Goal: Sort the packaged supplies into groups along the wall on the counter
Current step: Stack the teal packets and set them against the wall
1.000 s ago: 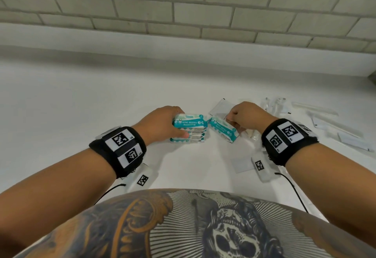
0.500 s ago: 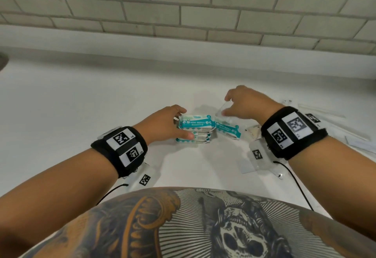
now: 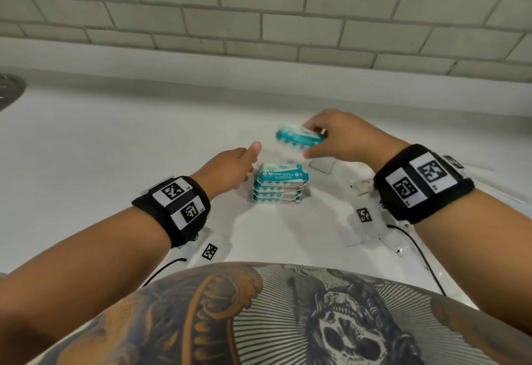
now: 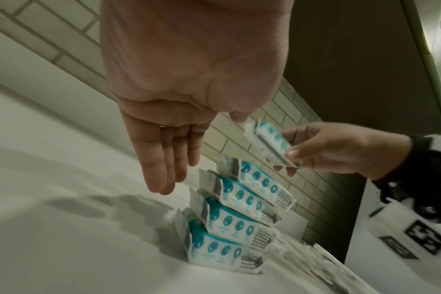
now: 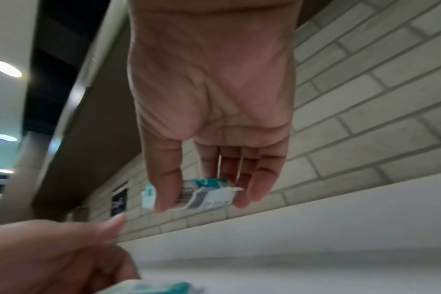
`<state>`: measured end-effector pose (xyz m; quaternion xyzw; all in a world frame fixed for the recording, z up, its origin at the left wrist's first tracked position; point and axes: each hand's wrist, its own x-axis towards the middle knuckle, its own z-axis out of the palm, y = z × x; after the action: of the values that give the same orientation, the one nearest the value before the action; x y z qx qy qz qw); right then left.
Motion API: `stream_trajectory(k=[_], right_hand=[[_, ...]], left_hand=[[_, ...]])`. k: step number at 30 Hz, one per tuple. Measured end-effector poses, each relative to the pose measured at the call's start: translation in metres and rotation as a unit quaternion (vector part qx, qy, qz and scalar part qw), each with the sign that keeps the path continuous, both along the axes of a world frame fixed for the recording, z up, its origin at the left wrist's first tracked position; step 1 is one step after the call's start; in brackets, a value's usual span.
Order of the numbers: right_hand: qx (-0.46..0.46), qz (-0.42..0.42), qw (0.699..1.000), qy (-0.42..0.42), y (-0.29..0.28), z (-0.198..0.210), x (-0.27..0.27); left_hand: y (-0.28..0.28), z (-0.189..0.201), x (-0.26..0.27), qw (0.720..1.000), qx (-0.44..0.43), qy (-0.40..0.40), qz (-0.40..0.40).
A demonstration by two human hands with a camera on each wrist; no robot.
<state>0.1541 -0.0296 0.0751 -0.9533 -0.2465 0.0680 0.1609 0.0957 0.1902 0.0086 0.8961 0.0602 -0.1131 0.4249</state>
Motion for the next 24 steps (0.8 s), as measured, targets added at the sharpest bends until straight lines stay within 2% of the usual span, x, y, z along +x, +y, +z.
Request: stream_trajectory(k=[3, 5, 7, 10, 12, 15, 17, 21, 23, 24], right_hand=[[-0.049, 0.076, 0.996, 0.027, 0.026, -0.01, -0.016], [-0.081, 0.08, 0.993, 0.032, 0.033, -0.024, -0.02], [-0.053, 0.047, 0.996, 0.057, 0.028, -0.028, -0.019], [0.049, -0.044, 0.992, 0.111, 0.011, -0.022, -0.019], [0.106, -0.098, 0.968, 0.204, 0.001, -0.024, -0.021], [0.135, -0.105, 0.919, 0.355, -0.003, -0.043, -0.028], [0.173, -0.116, 0.893, 0.4, 0.0, -0.059, -0.027], [0.214, -0.122, 0.876, 0.415, 0.006, -0.073, -0.02], [0.233, -0.112, 0.888, 0.379, 0.005, -0.075, -0.014], [0.223, -0.102, 0.908, 0.34, 0.005, -0.075, -0.012]], left_hand=[[0.0, 0.003, -0.001, 0.999, -0.028, 0.044, 0.009], [0.002, 0.004, -0.004, 0.996, -0.036, 0.076, 0.003], [0.003, 0.003, -0.007, 0.994, -0.042, 0.099, 0.002], [0.004, 0.001, -0.011, 0.992, -0.055, 0.116, -0.002], [0.002, 0.0, -0.012, 0.99, -0.063, 0.125, -0.016], [-0.003, -0.001, -0.01, 0.988, -0.07, 0.131, -0.031], [-0.004, -0.003, -0.007, 0.987, -0.073, 0.137, -0.039], [-0.002, -0.011, 0.0, 0.982, -0.117, 0.146, -0.034], [-0.003, -0.016, 0.004, 0.982, -0.145, 0.118, -0.015], [-0.004, -0.019, 0.005, 0.985, -0.141, 0.098, -0.017]])
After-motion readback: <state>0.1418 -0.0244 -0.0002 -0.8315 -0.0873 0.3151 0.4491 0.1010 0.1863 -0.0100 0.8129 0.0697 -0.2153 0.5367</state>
